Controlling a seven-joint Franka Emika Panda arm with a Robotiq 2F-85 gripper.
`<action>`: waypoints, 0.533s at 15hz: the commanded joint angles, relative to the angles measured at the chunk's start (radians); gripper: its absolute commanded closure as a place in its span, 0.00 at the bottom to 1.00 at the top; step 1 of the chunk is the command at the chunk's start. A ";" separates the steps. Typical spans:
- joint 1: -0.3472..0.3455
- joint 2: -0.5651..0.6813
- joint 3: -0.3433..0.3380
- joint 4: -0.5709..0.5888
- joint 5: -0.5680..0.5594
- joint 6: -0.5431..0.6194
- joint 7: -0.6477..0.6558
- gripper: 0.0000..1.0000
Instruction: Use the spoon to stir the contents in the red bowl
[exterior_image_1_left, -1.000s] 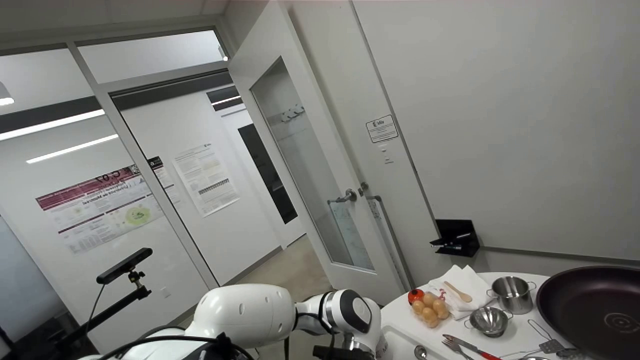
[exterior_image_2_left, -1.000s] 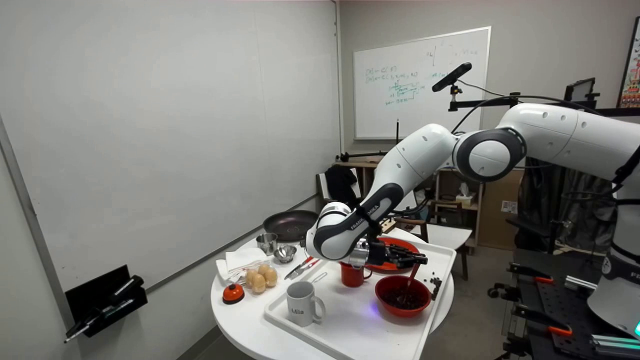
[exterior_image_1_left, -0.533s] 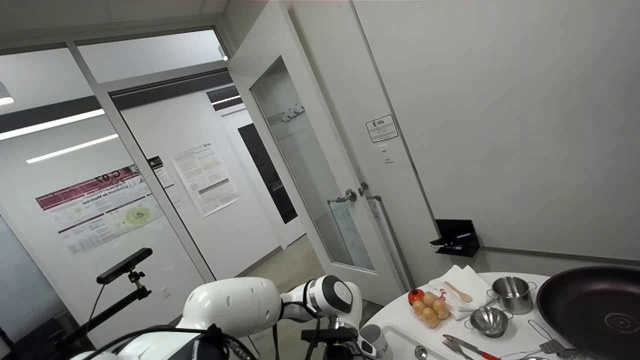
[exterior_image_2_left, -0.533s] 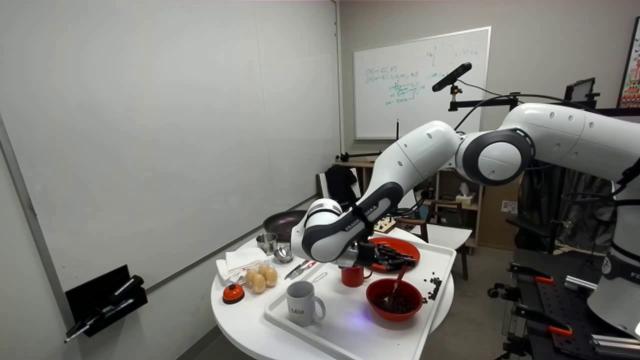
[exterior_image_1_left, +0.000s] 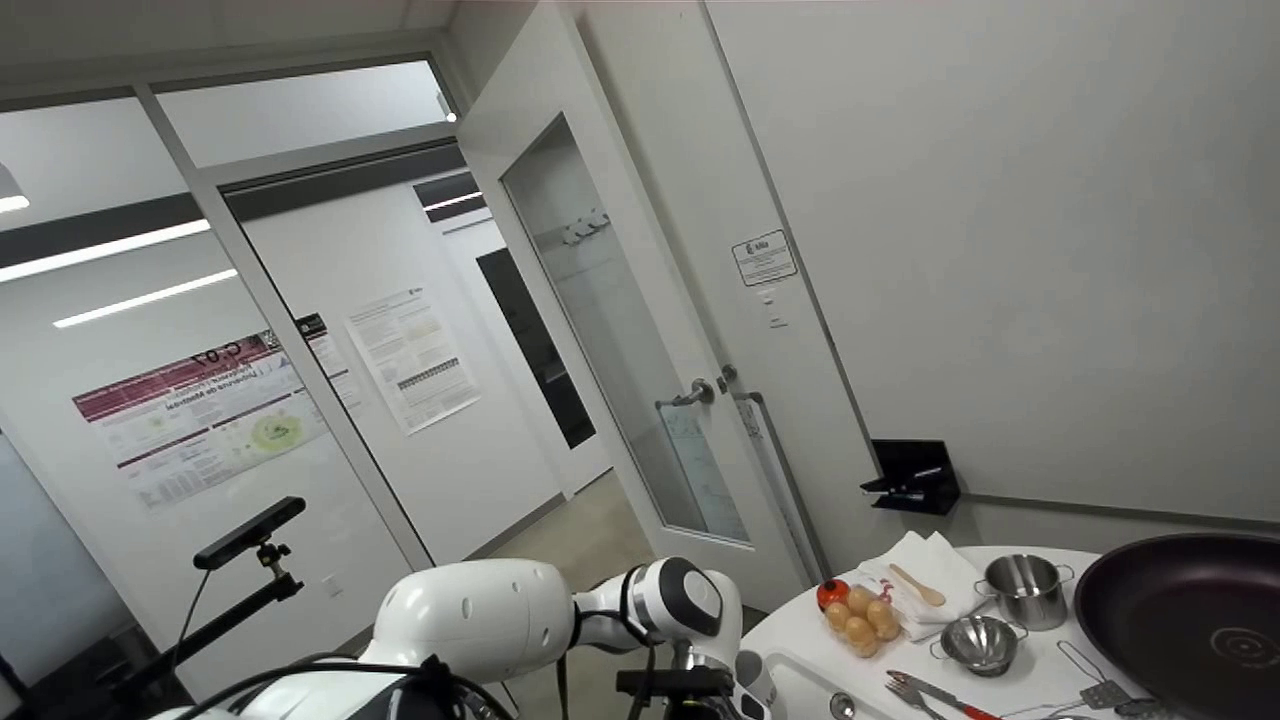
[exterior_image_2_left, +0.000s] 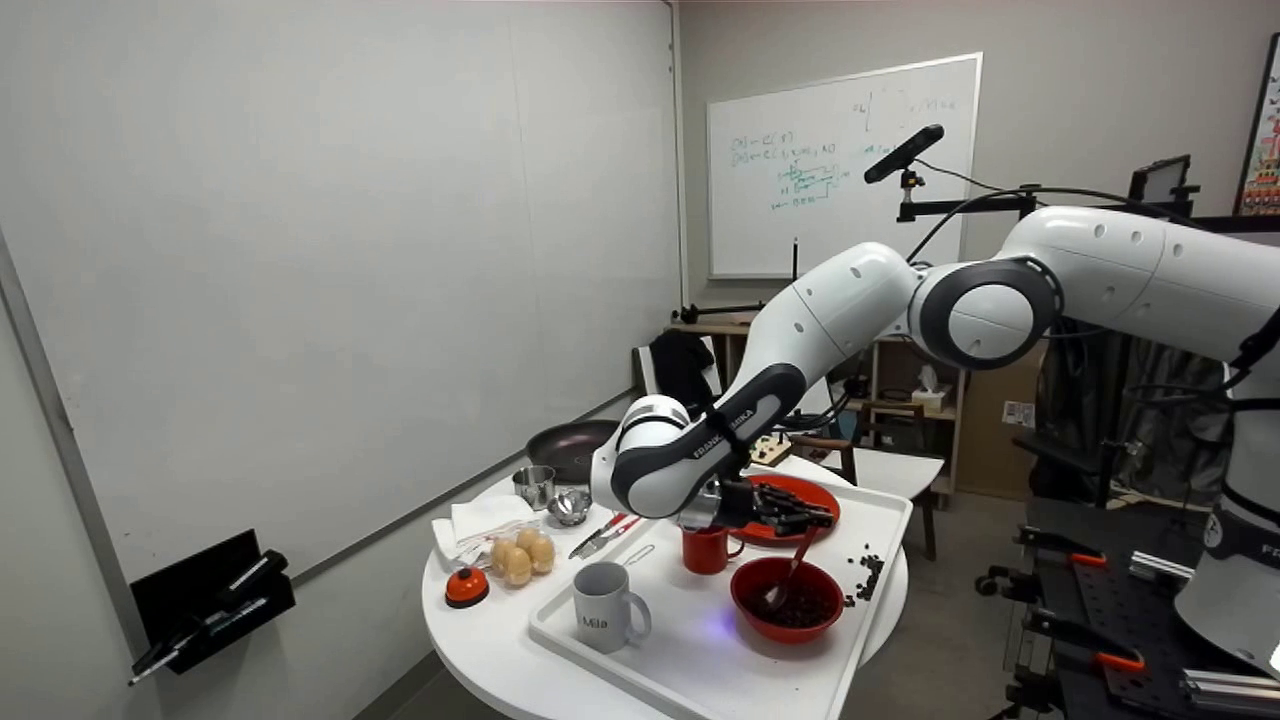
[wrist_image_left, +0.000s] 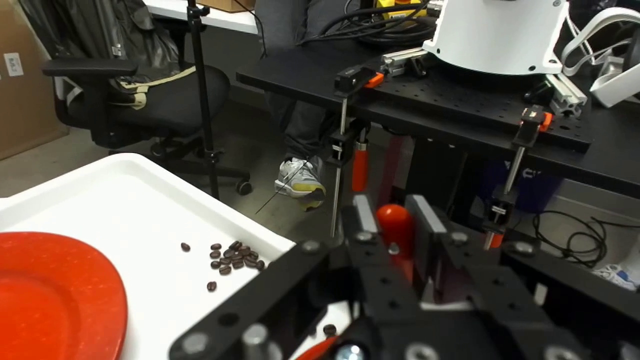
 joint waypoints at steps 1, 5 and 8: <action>-0.056 -0.031 -0.004 -0.082 0.031 0.023 0.025 0.91; -0.118 -0.054 -0.002 -0.161 0.065 0.038 0.054 0.91; -0.152 -0.074 0.000 -0.213 0.091 0.051 0.076 0.91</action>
